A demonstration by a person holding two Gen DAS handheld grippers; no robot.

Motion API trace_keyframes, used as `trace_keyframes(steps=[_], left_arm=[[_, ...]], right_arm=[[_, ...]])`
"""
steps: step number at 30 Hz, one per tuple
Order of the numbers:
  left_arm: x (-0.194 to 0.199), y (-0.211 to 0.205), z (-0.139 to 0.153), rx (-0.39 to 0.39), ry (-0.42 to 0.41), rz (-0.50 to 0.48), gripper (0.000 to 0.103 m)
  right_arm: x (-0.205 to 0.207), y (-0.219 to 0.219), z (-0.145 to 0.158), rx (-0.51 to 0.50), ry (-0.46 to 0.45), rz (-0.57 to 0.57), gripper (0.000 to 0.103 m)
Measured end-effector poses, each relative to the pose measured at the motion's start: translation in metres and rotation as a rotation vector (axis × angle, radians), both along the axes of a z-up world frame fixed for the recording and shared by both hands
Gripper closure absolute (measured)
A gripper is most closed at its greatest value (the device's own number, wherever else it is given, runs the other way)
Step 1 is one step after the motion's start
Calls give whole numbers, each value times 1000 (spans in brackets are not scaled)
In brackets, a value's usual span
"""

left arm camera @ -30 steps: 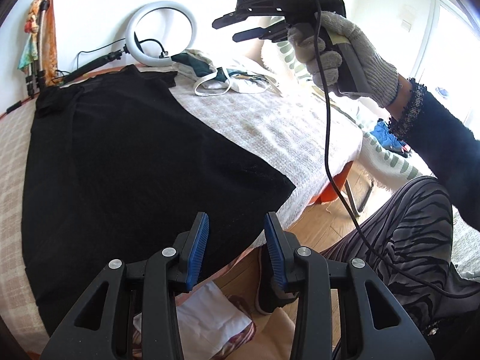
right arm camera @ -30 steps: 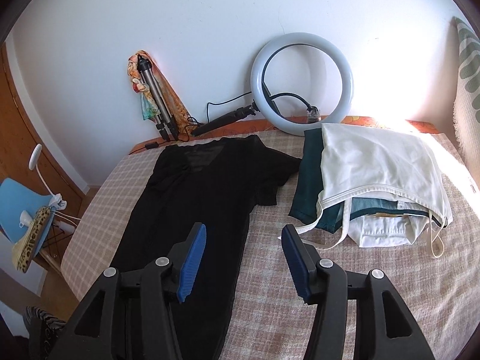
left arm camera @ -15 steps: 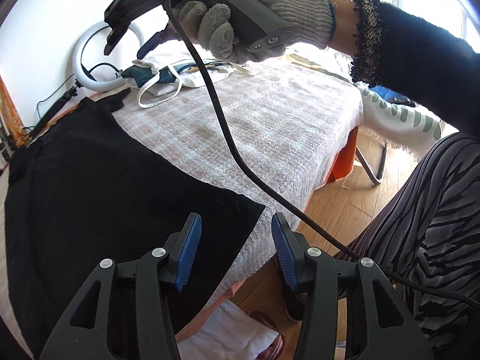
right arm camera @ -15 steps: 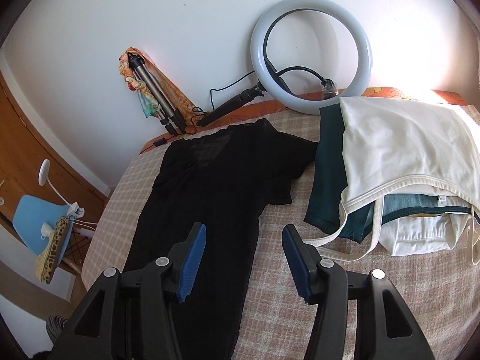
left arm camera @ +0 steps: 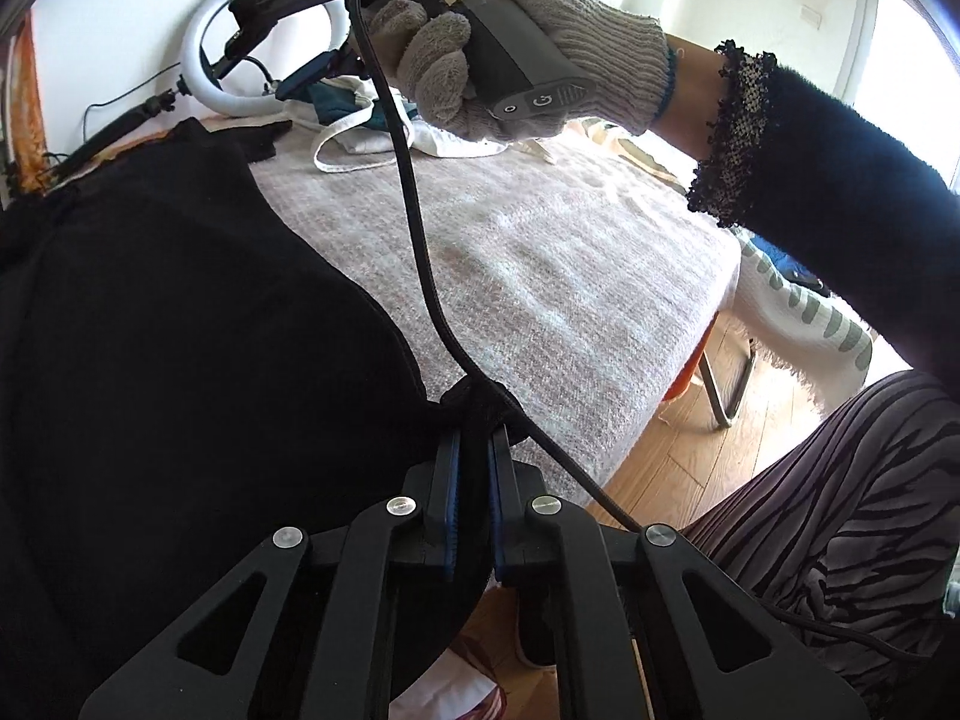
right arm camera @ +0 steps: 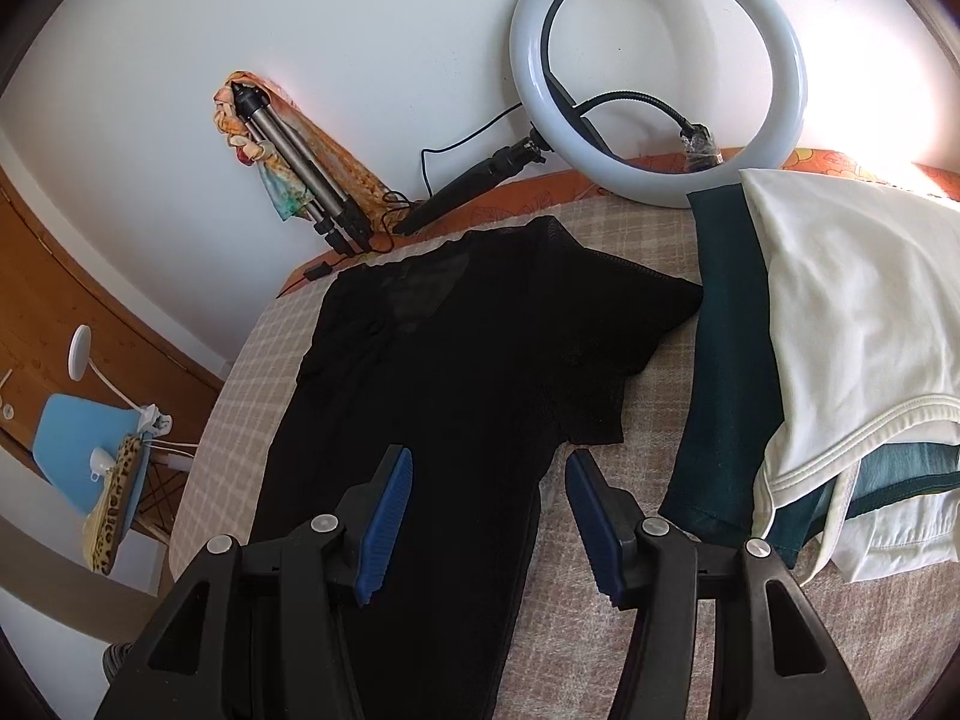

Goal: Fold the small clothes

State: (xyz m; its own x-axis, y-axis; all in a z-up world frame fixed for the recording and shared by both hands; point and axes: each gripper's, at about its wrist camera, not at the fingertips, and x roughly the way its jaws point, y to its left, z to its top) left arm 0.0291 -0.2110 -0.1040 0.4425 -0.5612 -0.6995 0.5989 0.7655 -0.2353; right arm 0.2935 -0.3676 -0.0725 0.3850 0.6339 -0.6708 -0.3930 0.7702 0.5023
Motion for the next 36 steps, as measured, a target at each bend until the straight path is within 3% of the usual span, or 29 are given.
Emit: trace_keyframes(steps=[10, 16, 19, 20, 25, 27, 28, 32, 34, 35, 36], left_arm=[[-3, 35, 14, -102, 10, 108, 99], [-7, 32, 12, -107, 1, 72, 99], [-7, 23, 9, -76, -7, 57, 88], [-6, 21, 9, -78, -11, 50, 79], [-4, 2, 8, -45, -27, -2, 74], [-4, -10, 4, -4, -36, -27, 55], [-5, -15, 2, 18, -42, -26, 54], [1, -24, -1, 47, -30, 17, 55], [4, -24, -2, 52, -39, 32, 68], [6, -21, -3, 49, -42, 40, 84], [10, -16, -4, 32, -30, 47, 92]], right_arm=[[42, 27, -49, -64, 138, -57, 45], [48, 19, -58, -57, 191, -72, 44], [41, 17, -46, -87, 167, -45, 44], [38, 16, -40, -100, 152, -35, 44], [27, 2, 0, -117, 77, -1, 38], [26, -3, 13, -121, 59, 1, 36], [25, -5, 17, -119, 54, 5, 35], [23, -7, 23, -112, 44, 21, 35], [22, -5, 19, -107, 51, 26, 35], [23, -3, 15, -105, 59, 26, 35], [24, 0, 10, -104, 69, 23, 35]])
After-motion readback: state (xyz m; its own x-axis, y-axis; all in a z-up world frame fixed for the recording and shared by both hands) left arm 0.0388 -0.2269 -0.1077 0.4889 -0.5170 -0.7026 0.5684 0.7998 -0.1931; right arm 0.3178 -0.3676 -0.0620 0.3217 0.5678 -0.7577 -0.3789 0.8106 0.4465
